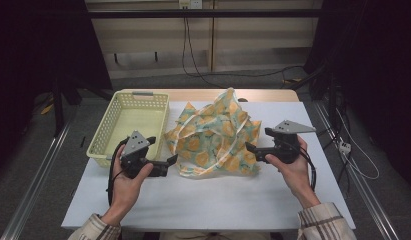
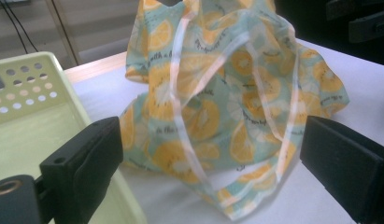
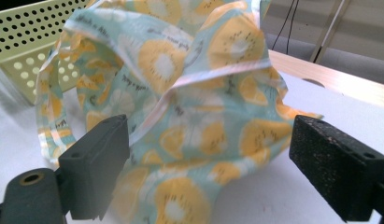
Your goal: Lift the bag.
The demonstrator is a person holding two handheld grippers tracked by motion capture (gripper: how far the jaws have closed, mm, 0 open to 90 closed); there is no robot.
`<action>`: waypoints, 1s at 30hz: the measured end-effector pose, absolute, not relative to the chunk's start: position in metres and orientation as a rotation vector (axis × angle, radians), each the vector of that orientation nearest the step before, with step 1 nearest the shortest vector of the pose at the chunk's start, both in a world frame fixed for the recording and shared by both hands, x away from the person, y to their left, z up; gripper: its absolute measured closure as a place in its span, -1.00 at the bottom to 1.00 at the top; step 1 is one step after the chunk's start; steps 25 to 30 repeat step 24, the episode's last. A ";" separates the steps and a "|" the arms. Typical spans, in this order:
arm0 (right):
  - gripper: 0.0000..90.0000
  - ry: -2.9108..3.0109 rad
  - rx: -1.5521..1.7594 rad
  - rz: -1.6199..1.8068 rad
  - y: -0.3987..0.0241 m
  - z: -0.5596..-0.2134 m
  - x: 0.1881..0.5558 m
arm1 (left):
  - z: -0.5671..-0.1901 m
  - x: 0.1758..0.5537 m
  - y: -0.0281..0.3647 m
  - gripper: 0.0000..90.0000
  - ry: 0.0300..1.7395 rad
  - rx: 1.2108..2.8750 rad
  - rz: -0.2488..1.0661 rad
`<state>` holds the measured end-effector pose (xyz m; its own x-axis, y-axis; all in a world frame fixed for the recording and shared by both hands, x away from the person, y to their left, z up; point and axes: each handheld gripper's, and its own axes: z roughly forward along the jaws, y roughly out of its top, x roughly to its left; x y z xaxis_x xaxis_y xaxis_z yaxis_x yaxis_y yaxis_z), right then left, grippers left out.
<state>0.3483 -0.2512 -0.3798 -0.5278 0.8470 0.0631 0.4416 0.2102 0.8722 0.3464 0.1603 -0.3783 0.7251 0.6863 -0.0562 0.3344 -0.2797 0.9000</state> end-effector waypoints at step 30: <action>-0.68 2.018 1.315 1.219 -0.282 -0.429 0.280 | -0.412 0.308 0.195 -0.86 0.905 1.867 0.464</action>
